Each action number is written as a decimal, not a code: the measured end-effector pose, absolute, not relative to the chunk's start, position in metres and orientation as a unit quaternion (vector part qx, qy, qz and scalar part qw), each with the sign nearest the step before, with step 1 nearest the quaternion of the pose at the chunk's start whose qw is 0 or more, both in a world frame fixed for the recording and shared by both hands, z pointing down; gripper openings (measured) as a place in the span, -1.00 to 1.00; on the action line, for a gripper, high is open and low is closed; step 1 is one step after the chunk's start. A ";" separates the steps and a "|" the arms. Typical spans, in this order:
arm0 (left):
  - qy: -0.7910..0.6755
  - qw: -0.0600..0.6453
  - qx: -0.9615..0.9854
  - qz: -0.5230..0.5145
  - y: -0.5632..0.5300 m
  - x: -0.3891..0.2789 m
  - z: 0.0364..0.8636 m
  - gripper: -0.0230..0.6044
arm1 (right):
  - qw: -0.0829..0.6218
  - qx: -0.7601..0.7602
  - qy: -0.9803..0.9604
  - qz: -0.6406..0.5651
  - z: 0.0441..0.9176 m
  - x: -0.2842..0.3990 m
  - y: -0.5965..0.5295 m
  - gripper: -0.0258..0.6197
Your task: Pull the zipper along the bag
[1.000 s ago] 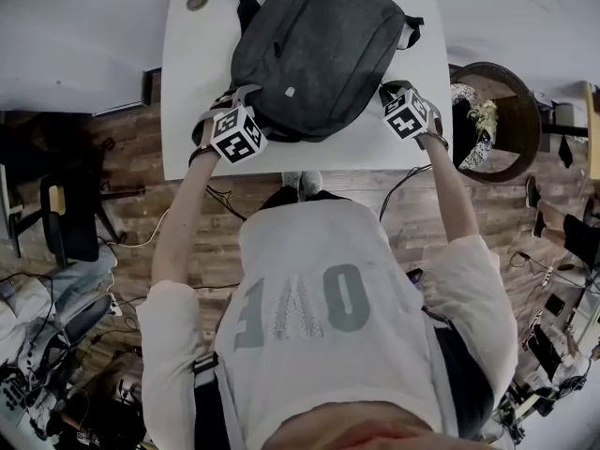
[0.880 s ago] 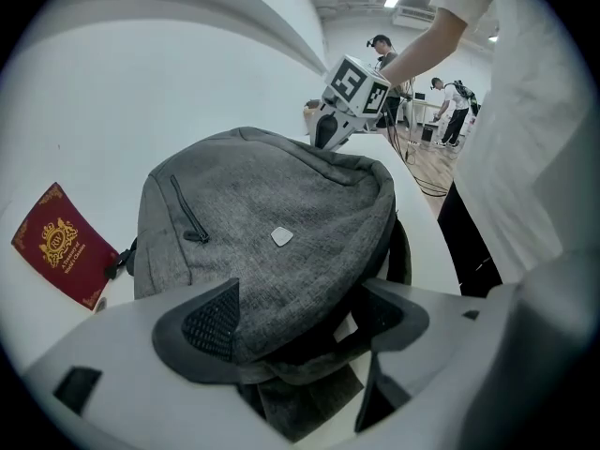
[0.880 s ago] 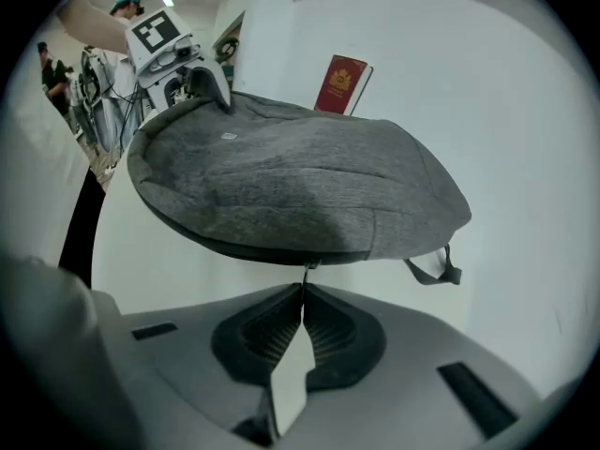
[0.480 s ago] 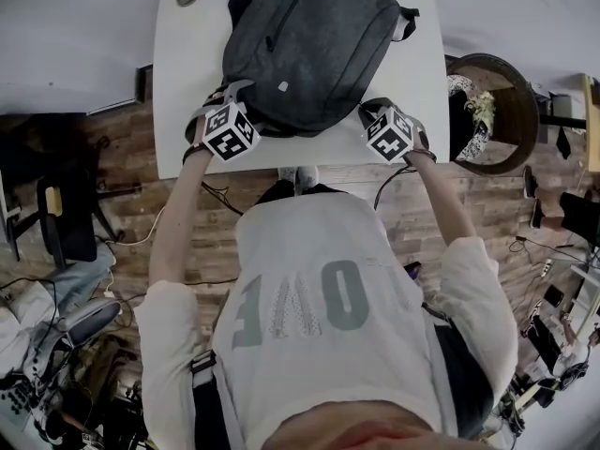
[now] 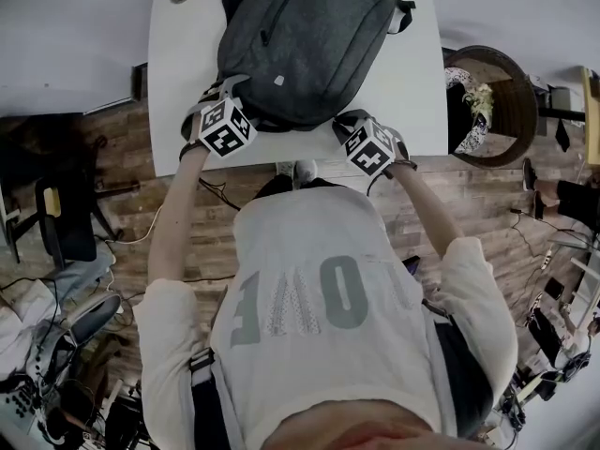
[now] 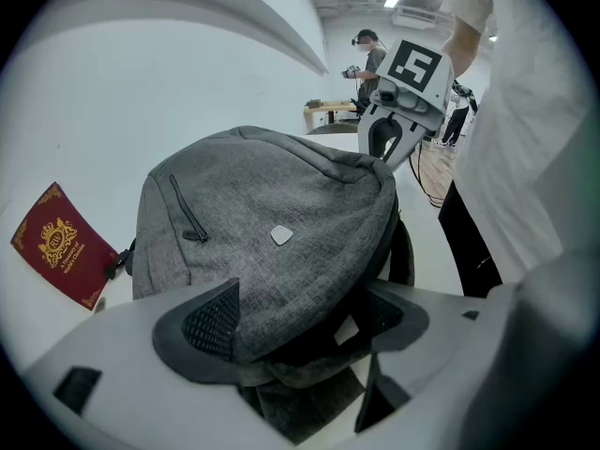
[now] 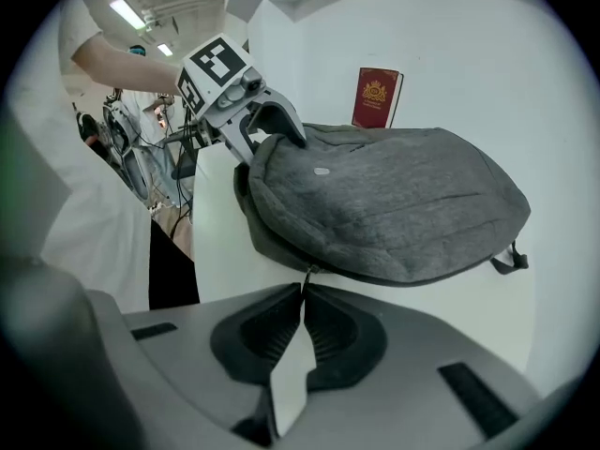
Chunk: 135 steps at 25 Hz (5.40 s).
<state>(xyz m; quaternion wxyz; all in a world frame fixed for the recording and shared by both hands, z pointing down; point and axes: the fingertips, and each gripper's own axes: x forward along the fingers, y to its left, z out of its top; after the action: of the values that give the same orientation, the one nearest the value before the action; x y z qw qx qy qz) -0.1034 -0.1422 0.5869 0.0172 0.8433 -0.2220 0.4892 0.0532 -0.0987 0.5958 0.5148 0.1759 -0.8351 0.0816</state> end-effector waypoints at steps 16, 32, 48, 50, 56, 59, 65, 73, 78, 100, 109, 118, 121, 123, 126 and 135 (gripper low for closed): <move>-0.215 -0.013 0.851 0.480 -0.141 -0.103 0.580 0.21 | 0.478 0.184 -0.850 0.124 0.588 -0.007 -0.066 -0.82; -0.063 -0.213 0.750 0.623 -0.189 -0.195 0.572 0.21 | 0.482 0.211 -0.842 0.121 0.596 -0.001 -0.069 -0.83; 0.018 -0.115 0.792 0.599 -0.158 -0.149 0.584 0.07 | 0.469 0.286 -0.820 0.159 0.594 0.058 -0.080 -0.83; 0.009 -0.111 0.805 0.583 -0.144 -0.139 0.584 0.03 | 0.477 0.299 -0.811 0.156 0.594 0.073 -0.084 -0.83; 0.023 -0.121 0.830 0.544 -0.097 -0.098 0.581 -0.34 | 0.495 0.367 -0.772 0.159 0.595 0.135 -0.108 -0.83; 0.022 -0.106 0.846 0.522 -0.077 -0.077 0.580 -0.39 | 0.507 0.369 -0.770 0.119 0.594 0.155 -0.129 -0.83; 0.027 -0.085 0.860 0.502 -0.057 -0.042 0.580 -0.49 | 0.536 0.362 -0.762 0.024 0.591 0.170 -0.189 -0.82; -0.029 -0.029 0.878 0.476 -0.065 0.003 0.580 -0.50 | 0.540 0.343 -0.766 -0.066 0.587 0.146 -0.283 -0.82; -0.091 0.003 0.885 0.457 -0.081 0.023 0.580 -0.50 | 0.558 0.321 -0.759 -0.099 0.587 0.131 -0.319 -0.83; -0.125 0.017 0.843 0.523 -0.170 -0.056 0.577 -0.18 | 0.606 0.229 -0.749 -0.140 0.588 0.130 -0.328 -0.83; -0.141 0.027 0.831 0.538 -0.170 -0.058 0.583 -0.17 | 0.629 0.189 -0.745 -0.120 0.583 0.131 -0.319 -0.83; -0.146 0.027 0.833 0.533 -0.172 -0.059 0.583 -0.17 | 0.674 0.101 -0.724 -0.112 0.577 0.138 -0.293 -0.83; -0.145 0.027 0.834 0.532 -0.172 -0.059 0.583 -0.17 | 0.675 0.094 -0.723 -0.108 0.575 0.139 -0.283 -0.83; -0.144 0.027 0.834 0.532 -0.171 -0.060 0.583 -0.17 | 0.677 0.089 -0.722 -0.111 0.572 0.138 -0.274 -0.83; -0.146 0.026 0.835 0.531 -0.170 -0.061 0.582 -0.17 | 0.678 0.088 -0.721 -0.114 0.570 0.137 -0.266 -0.83; -0.152 0.022 0.833 0.531 -0.169 -0.060 0.582 -0.17 | 0.666 0.091 -0.737 -0.074 0.568 0.135 -0.240 -0.83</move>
<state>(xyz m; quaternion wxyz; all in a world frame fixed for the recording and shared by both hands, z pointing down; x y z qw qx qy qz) -0.0604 -0.1690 0.5823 0.0222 0.8331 -0.1518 0.5314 0.1348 -0.2402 0.5685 0.6659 0.0915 -0.7367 -0.0743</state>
